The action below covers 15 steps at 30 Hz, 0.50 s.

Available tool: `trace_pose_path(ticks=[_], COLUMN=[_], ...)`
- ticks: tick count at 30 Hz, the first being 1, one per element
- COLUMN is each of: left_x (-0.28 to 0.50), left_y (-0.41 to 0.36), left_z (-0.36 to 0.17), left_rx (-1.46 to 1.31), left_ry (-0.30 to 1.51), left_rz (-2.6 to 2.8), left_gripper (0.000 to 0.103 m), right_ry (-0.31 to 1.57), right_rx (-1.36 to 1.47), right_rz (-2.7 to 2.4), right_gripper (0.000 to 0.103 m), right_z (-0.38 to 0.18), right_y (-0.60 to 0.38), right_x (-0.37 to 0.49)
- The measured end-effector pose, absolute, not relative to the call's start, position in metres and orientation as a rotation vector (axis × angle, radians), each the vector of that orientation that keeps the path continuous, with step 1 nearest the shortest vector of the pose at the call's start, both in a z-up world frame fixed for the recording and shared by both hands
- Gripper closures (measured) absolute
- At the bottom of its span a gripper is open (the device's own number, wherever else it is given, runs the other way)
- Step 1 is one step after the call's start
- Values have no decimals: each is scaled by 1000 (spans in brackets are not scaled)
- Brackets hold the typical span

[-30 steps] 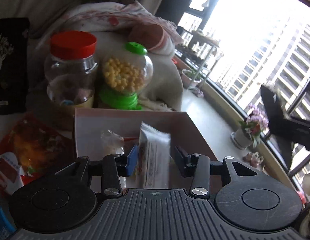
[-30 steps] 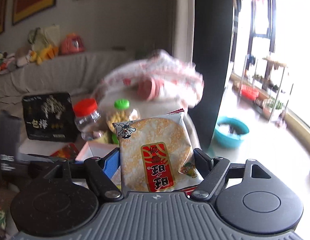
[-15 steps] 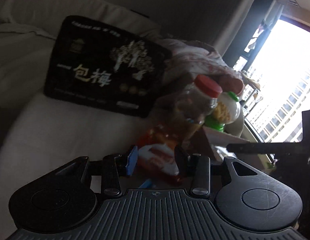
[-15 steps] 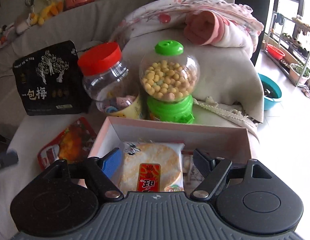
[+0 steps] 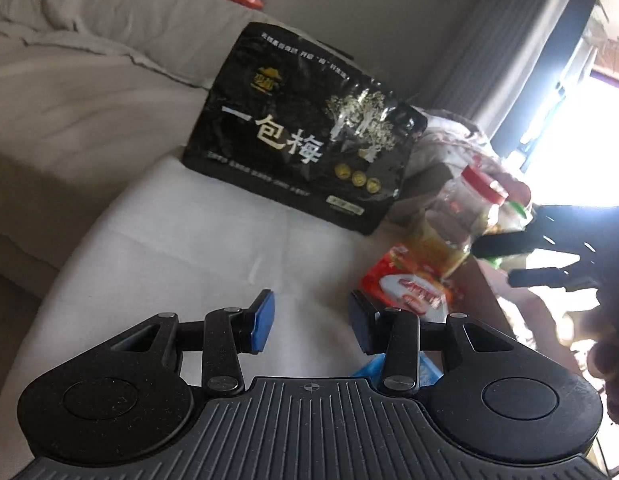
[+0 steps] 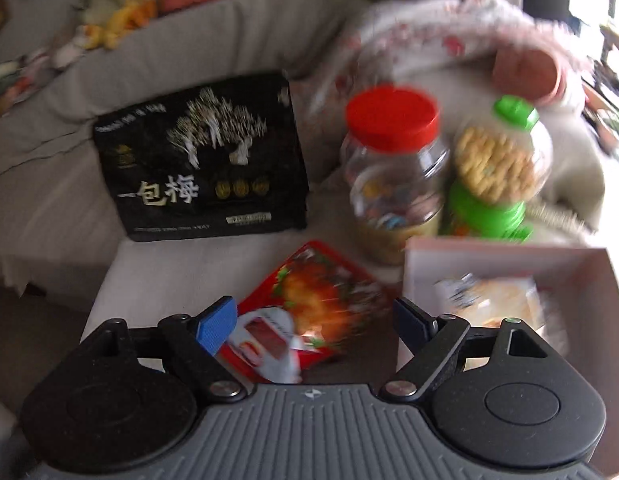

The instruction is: Organize snacks

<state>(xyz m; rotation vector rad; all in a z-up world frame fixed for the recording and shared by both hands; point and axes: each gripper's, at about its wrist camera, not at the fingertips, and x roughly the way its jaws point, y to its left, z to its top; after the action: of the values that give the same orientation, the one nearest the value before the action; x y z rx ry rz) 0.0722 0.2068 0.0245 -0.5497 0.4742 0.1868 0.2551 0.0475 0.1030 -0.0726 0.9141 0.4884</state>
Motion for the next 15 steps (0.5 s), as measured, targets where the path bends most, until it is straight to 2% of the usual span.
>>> trace_pose_path(ticks=[6,11,13,14,15], left_x=[62,60,59,58,58], left_y=[201,203,203,204,204], left_z=[32,31,30,31,31], left_rx=[-474,-477,-479,-480,-482], left_ry=[455,470,473,473,472], left_rz=[222,217,217,217,217], left_gripper=[57,57,57,57,57], right_ry=[1018,986,970,963,953], right_rx=[-42,-91,-105,-117,-134], right_rz=[361,307,318,337,361], right_gripper=[17,15,18,24,25], right_z=[61,53,53,53,55], right_y=[84,93,94,94,95], right_x=[269,279,276,272,267])
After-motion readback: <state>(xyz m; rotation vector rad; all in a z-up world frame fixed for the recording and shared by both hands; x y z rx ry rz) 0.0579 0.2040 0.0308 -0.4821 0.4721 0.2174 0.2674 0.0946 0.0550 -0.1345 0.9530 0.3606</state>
